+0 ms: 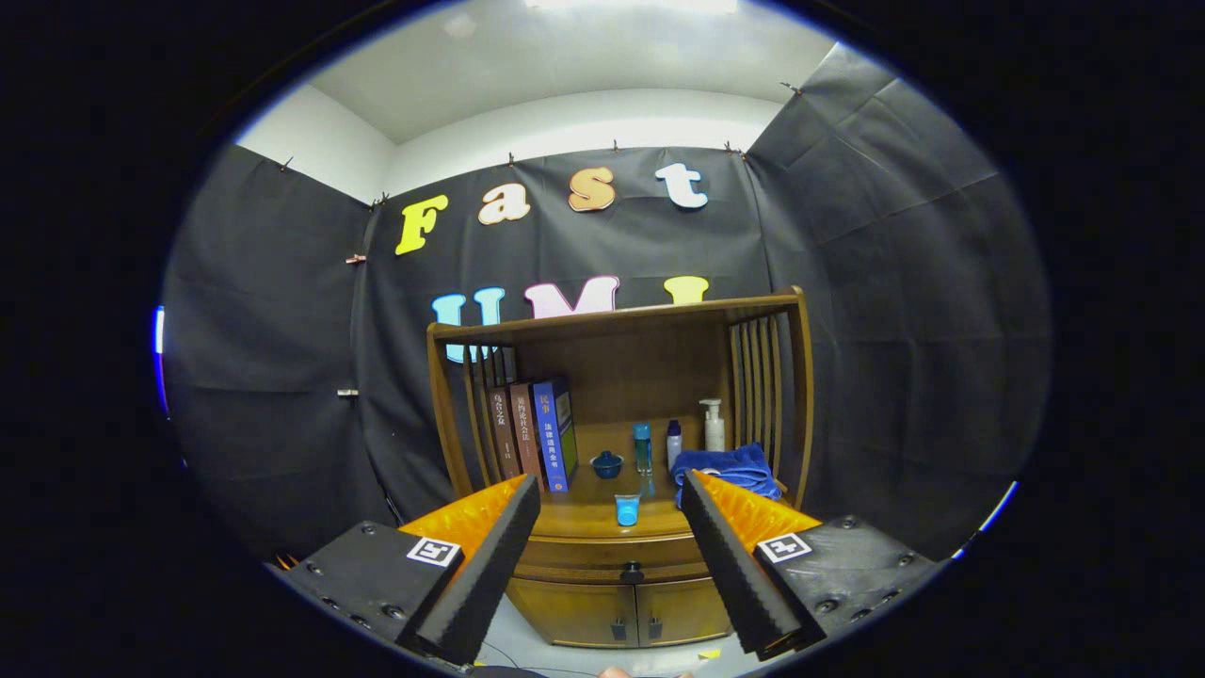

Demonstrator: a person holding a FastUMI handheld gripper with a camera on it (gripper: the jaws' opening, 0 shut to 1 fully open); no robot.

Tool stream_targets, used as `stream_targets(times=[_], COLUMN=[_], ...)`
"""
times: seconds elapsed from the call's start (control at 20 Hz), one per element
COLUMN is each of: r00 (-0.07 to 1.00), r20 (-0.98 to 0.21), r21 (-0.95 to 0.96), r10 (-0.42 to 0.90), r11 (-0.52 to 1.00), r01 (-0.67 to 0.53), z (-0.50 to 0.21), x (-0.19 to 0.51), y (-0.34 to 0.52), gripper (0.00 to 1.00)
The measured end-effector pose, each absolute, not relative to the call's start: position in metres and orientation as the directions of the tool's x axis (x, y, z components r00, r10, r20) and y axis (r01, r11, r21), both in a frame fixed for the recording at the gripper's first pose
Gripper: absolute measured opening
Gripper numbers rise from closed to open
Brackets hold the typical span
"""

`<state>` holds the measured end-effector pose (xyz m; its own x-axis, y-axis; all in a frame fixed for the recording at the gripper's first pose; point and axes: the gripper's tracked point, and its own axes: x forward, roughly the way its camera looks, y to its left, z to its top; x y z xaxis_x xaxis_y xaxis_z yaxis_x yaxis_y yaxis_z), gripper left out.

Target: Pull open the drawer, take out the items inside it, and place them on the countertop above the cabinet.

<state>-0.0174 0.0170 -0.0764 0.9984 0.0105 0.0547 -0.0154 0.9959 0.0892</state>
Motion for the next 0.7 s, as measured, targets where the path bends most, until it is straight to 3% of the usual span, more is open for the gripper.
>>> stream_targets(times=[0.7], r00=[0.997], r20=[0.072], r21=[0.066], r10=[0.026], r11=[0.997], r01=[-0.030], z=[-0.076], x=[-0.027], y=[0.024], gripper=[0.99])
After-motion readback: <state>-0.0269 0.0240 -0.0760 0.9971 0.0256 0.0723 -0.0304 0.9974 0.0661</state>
